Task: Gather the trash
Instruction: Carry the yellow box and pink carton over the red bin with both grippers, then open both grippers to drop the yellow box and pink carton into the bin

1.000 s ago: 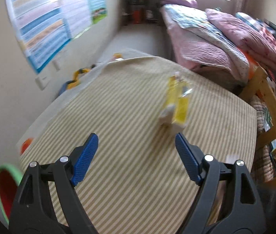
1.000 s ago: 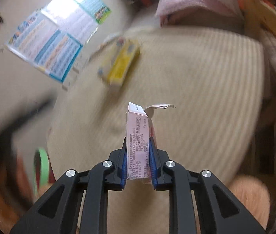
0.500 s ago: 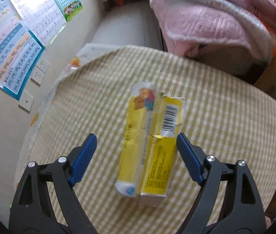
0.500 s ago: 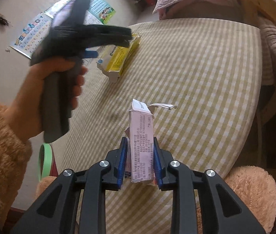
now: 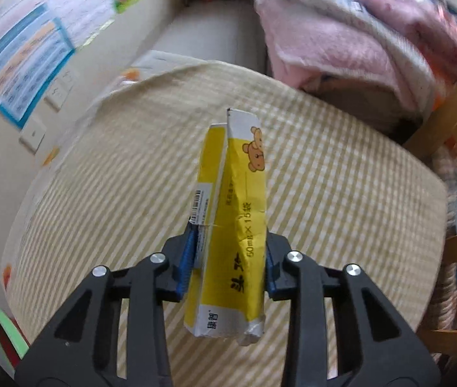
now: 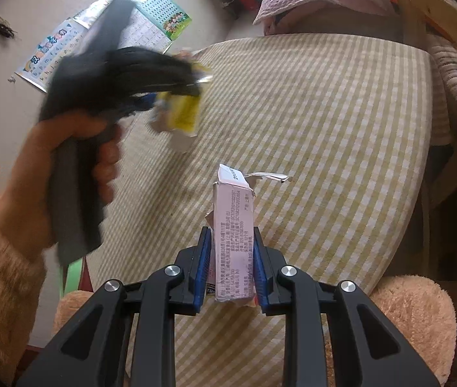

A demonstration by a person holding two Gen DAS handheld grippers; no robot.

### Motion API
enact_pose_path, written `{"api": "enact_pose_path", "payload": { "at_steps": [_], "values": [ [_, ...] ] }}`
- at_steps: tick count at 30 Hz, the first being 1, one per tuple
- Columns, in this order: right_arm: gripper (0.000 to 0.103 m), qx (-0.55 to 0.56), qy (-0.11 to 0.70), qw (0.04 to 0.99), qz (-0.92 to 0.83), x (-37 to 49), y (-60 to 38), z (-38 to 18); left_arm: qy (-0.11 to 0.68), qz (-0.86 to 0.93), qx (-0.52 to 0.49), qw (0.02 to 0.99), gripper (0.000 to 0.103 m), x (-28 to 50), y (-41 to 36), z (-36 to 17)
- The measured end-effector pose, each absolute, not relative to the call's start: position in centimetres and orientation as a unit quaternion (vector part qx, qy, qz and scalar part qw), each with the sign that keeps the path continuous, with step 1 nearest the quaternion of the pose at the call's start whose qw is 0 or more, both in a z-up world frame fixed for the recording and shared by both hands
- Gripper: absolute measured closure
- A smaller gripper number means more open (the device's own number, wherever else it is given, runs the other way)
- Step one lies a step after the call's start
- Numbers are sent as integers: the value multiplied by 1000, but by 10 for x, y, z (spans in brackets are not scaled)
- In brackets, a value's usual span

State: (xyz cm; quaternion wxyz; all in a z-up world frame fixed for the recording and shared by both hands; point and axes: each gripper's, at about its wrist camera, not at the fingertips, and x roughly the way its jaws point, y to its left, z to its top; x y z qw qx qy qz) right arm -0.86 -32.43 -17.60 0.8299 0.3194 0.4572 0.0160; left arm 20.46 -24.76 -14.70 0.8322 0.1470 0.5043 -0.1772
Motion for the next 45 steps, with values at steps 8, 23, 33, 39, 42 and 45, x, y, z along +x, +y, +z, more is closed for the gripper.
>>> {"api": "enact_pose_path", "payload": {
  "at_steps": [8,23,33,39,42,45],
  "values": [
    [80,272,460,845,-1,-8,-300,-166,443,-143,128,876,70,126,-165,-91],
    [80,196,454,869,-1,-7,-249,-133,377,-122,108,912,69,37,-79,-29],
    [80,168,428,888,33,-11,-207,-85,363,-103,64,924,69,30,-36,-15],
    [78,154,422,889,89,10,-167,-61,372,-53,28,926,69,38,16,-23],
    [78,163,430,876,144,28,-133,-55,385,3,8,923,68,46,61,-34],
    [78,165,433,865,195,46,-94,-52,405,60,-10,912,68,52,108,-52]
  ]
}}
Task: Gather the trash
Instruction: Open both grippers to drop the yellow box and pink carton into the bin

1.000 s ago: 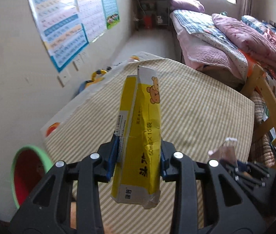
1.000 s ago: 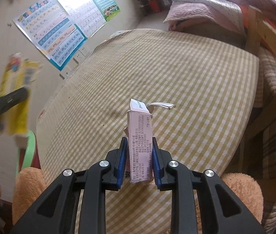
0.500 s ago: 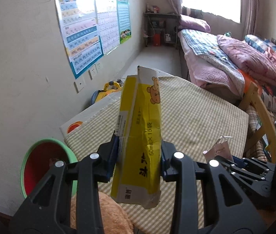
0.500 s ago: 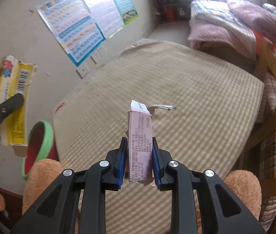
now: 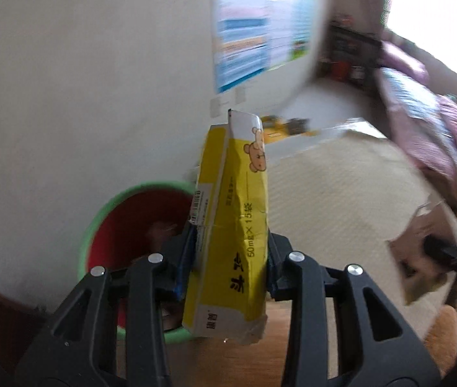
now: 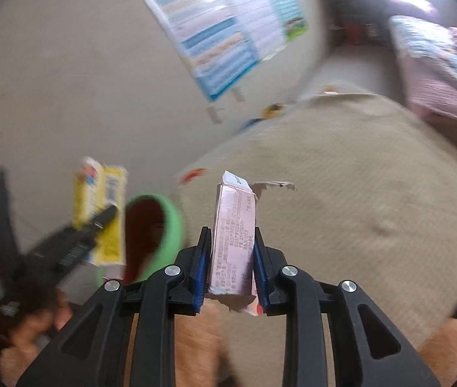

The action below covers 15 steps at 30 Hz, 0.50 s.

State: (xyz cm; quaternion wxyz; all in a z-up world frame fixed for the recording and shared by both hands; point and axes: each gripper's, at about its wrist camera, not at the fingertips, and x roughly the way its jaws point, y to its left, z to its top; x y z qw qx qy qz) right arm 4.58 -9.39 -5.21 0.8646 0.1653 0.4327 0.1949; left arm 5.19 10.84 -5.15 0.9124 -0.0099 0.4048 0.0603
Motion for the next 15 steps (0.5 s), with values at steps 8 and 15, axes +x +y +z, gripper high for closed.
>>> {"api": "enact_pose_path", "payload": {
  "at_steps": [8,15],
  "values": [
    [78,150,460,821,304,92,16,-54,447,148,-51,880,59,53,195,-93],
    [43,177,456,818,303,107,30,-58,423,154,-94,888,22,40,211,-88]
  ]
}}
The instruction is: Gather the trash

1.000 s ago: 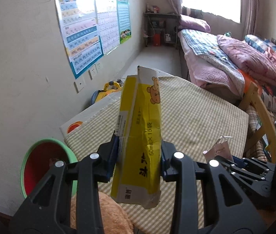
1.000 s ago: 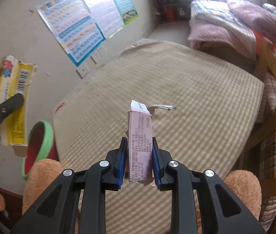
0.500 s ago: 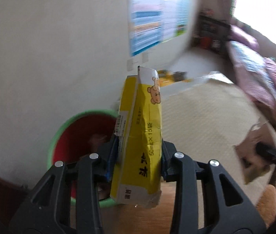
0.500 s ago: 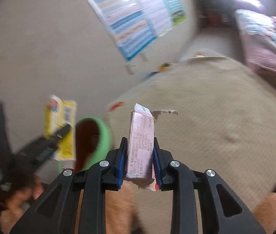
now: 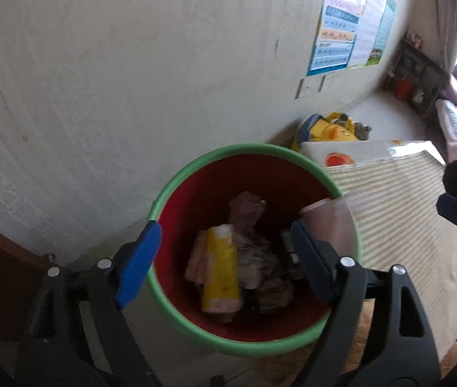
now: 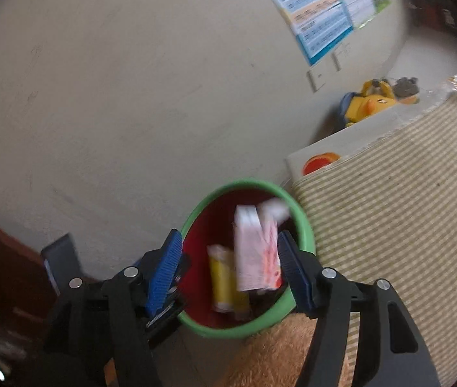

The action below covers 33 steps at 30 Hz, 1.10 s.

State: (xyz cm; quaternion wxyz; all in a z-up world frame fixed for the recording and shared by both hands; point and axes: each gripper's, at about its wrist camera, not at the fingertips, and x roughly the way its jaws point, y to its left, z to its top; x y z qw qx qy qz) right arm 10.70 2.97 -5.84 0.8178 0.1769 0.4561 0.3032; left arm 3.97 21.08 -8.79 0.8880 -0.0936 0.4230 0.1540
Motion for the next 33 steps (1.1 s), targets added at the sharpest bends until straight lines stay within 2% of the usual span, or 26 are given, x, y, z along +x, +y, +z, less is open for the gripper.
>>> {"api": "enact_pose_path", "payload": {
  "at_steps": [2,4,5,10,15,20,33],
  "values": [
    [41,179,438,836,277,100,11,-50,409,144,-87,897,19,35,203,-79],
    [30,166,400,869,237,88,-18,-36,385,129,-75,911,11,33,186,-64],
    [28,156,382,885,218,80,-30,-30,374,124,-70,917,5,33,175,-57],
    [7,80,282,950,108,27,-97,2,304,77,-44,949,6,33,109,-15],
    [7,71,258,962,47,-5,-143,0,247,38,-8,968,6,24,49,19],
    [7,115,257,959,23,-22,-179,-7,242,4,-6,970,6,15,16,37],
    [7,130,250,959,-1,-34,-203,-8,247,-5,17,969,5,6,-4,40]
  ]
}}
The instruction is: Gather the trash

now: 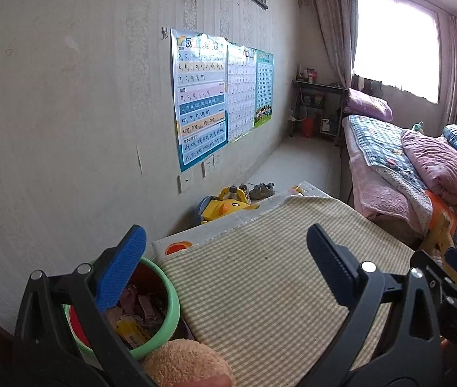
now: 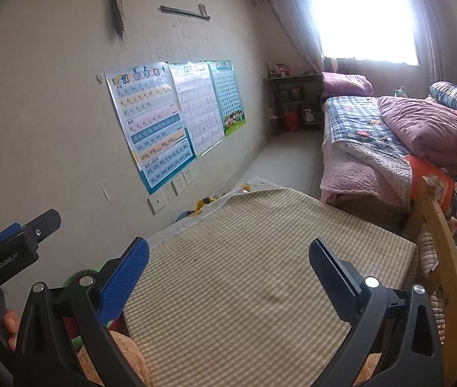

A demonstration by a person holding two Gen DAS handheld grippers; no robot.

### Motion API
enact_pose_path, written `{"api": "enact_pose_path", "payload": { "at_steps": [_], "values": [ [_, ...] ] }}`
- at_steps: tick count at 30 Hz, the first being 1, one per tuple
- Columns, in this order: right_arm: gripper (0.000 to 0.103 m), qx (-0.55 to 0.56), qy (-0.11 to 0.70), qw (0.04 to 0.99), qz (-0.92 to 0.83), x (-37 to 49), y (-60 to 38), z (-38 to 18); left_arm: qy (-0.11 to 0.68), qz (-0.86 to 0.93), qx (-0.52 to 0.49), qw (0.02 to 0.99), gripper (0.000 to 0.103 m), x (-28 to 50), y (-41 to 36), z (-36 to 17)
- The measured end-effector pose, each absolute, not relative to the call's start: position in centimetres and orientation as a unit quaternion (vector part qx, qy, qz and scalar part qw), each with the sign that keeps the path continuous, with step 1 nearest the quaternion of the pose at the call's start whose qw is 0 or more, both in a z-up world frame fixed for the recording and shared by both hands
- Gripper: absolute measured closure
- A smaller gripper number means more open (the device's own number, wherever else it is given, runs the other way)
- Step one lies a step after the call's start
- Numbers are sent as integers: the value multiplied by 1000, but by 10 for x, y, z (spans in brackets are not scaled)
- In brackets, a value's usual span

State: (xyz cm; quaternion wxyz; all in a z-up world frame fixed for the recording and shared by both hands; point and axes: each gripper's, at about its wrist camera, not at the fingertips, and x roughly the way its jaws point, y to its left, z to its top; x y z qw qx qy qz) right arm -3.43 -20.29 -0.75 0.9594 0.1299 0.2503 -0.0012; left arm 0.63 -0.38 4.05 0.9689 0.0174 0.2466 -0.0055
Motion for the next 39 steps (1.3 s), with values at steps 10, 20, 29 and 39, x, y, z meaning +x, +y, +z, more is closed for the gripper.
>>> {"api": "enact_pose_path", "payload": {
  "at_steps": [10,20,29,39],
  "values": [
    [7,130,258,957,-7,-33,-200,-12,257,0,20,966,5,7,-3,36],
    [7,130,270,954,-10,-30,-201,-19,266,3,19,964,5,10,1,30],
    [7,131,288,948,-18,-23,-205,-32,269,-3,14,963,5,11,2,25],
    [7,129,392,901,-134,69,-276,-146,333,10,27,942,5,30,17,-18]
  ]
}}
